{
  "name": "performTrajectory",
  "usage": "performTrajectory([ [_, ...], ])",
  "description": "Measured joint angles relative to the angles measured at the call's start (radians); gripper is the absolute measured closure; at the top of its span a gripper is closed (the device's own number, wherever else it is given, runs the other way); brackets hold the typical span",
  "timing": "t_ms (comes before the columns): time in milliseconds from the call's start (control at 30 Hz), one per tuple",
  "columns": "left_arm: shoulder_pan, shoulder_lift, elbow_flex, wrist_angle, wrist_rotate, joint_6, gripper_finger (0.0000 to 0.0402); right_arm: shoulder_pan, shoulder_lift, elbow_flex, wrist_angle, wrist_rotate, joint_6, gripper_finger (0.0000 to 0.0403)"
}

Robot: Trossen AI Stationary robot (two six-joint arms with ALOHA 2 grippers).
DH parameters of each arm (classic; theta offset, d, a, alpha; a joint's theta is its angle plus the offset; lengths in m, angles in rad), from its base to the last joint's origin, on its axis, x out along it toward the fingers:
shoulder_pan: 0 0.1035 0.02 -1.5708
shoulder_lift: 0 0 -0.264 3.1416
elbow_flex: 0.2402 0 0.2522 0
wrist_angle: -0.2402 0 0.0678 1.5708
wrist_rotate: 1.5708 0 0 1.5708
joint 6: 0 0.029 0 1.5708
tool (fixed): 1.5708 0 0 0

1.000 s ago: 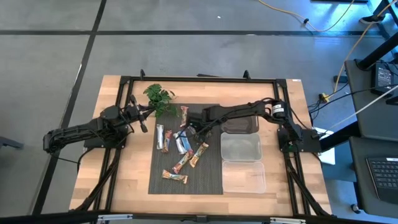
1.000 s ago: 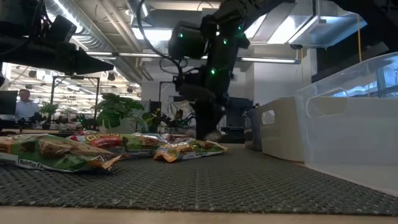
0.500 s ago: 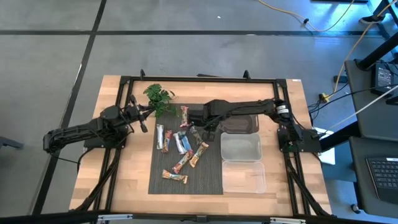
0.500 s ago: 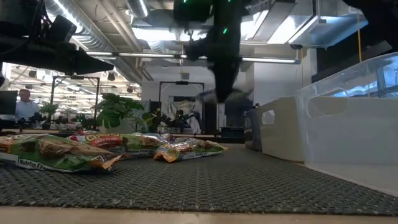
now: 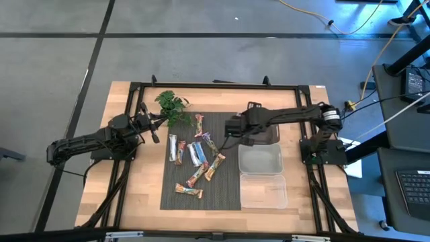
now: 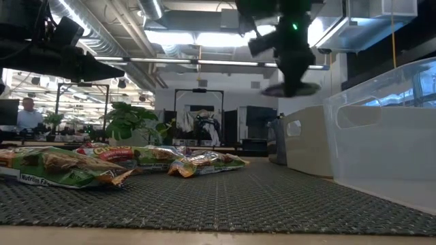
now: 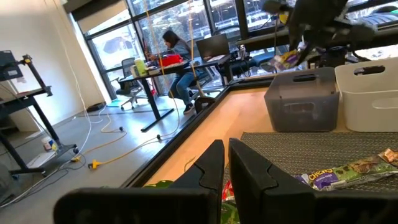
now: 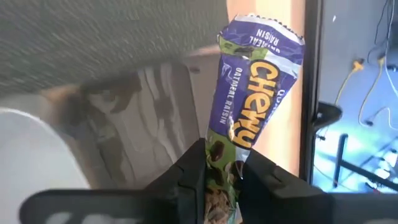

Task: Pick and place Granola Bars by type
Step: Put the purple granola bar into the black bin, then put the yellow granola bar into the gray bin

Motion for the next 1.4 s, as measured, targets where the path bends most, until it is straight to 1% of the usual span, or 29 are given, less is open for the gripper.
performTrajectory([
  [100,0.0,0.0,0.0,0.0,0.0,0.0,0.0384,-0.003,-0.026,-0.103,0.07,0.005,-0.002,0.0332],
  [267,0.0,0.0,0.0,0.0,0.0,0.0,0.0384,-0.008,-0.028,-0.231,0.127,0.09,-0.002,0.0331],
  [367,0.0,0.0,0.0,0.0,0.0,0.0,0.0384,-0.01,-0.027,-0.297,0.173,0.082,0.002,0.0331],
  [533,0.0,0.0,0.0,0.0,0.0,0.0,0.0384,-0.01,-0.027,-0.36,0.203,0.071,0.028,0.0331],
  [633,0.0,0.0,0.0,0.0,0.0,0.0,0.0384,-0.01,-0.027,-0.373,0.229,0.028,0.025,0.033],
  [767,0.0,0.0,0.0,0.0,0.0,0.0,0.0384,-0.009,-0.027,-0.375,0.262,-0.013,0.018,0.0315],
  [900,0.0,0.0,0.0,0.0,0.0,0.0,0.0384,-0.01,-0.027,-0.375,0.265,-0.012,0.019,0.0278],
  [1033,0.0,0.0,0.0,0.0,0.0,0.0,0.0384,-0.009,-0.027,-0.357,0.231,0.028,0.027,0.024],
  [1133,0.0,0.0,0.0,0.0,0.0,0.0,0.0384,-0.009,-0.027,-0.297,0.188,0.052,0.028,0.0223],
  [1233,0.0,0.0,0.0,0.0,0.0,0.0,0.0384,-0.009,-0.027,-0.205,0.152,0.056,0.014,0.0215],
  [1333,0.0,0.0,0.0,0.0,0.0,0.0,0.0384,0.003,-0.027,-0.112,0.171,0.038,-0.084,0.0214],
  [1400,0.0,0.0,0.0,0.0,0.0,0.0,0.0384,0.024,-0.027,-0.071,0.22,-0.013,-0.189,0.0214],
])
